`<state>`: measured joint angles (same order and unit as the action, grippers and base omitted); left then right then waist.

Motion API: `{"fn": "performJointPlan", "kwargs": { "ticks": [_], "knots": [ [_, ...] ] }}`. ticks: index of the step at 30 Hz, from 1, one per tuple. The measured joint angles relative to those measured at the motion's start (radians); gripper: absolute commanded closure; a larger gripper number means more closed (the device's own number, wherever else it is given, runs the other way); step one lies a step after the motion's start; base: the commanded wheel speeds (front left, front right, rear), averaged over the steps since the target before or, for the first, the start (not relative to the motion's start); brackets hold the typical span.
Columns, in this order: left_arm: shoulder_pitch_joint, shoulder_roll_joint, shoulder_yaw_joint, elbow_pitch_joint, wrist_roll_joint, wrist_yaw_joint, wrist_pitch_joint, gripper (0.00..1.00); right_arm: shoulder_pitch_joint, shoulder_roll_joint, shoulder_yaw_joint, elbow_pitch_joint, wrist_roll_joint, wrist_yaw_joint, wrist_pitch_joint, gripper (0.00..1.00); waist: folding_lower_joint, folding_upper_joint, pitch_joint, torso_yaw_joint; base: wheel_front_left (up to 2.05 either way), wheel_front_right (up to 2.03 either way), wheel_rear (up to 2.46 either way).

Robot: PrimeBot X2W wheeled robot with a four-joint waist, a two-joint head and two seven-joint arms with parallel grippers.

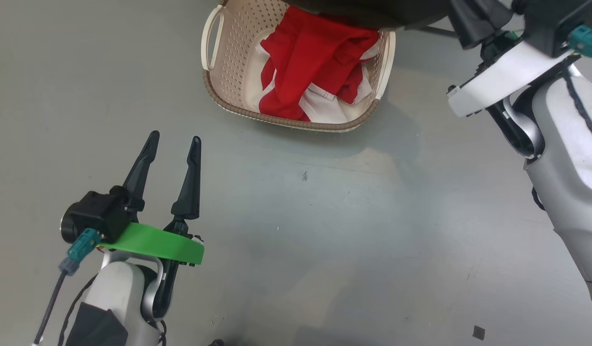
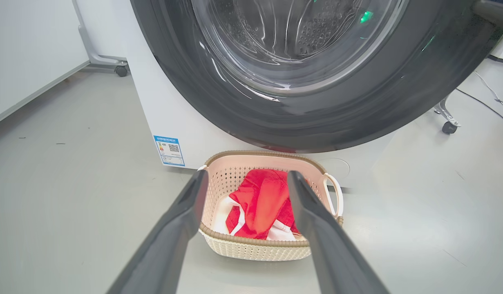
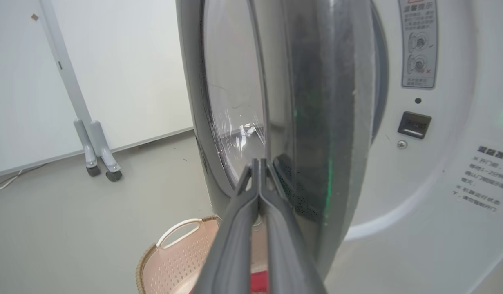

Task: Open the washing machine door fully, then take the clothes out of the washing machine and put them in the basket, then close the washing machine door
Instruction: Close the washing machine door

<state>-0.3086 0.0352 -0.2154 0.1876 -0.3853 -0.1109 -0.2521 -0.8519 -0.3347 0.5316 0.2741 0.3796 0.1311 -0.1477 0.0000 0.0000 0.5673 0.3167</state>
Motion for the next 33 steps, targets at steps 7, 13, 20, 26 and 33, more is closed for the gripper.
{"fn": "performJointPlan", "kwargs": {
  "ticks": [7,13,20,26,33],
  "knots": [
    [-0.013,-0.007,0.019,-0.002,-0.058,-0.002,0.0,0.0,-0.064,-0.006,-0.036,0.02,0.058,0.0,-0.001,1.0,0.0,0.0,0.041,0.005,0.0,0.0,0.0],
    [-0.045,-0.009,0.012,-0.007,-0.058,-0.008,0.0,0.0,-0.126,-0.022,-0.041,0.038,0.063,0.0,0.008,1.0,0.0,0.0,0.074,0.013,0.0,0.0,0.0],
    [-0.052,-0.011,-0.018,-0.007,-0.09,-0.009,0.0,0.0,-0.216,-0.05,-0.055,0.068,0.055,0.0,0.032,1.0,0.0,0.0,0.108,0.025,0.0,0.0,0.0],
    [-0.071,-0.012,-0.026,-0.007,-0.1,-0.009,0.0,0.0,-0.279,-0.065,-0.073,0.107,0.048,0.0,0.039,1.0,0.0001,0.0,0.13,0.038,0.0,0.0,0.0],
    [-0.075,-0.012,-0.032,-0.006,-0.111,-0.009,0.0,0.0,-0.324,-0.077,-0.079,0.156,0.028,-0.002,0.048,1.0,0.0,0.0,0.14,0.047,0.0,0.0,0.0]
  ]
}}
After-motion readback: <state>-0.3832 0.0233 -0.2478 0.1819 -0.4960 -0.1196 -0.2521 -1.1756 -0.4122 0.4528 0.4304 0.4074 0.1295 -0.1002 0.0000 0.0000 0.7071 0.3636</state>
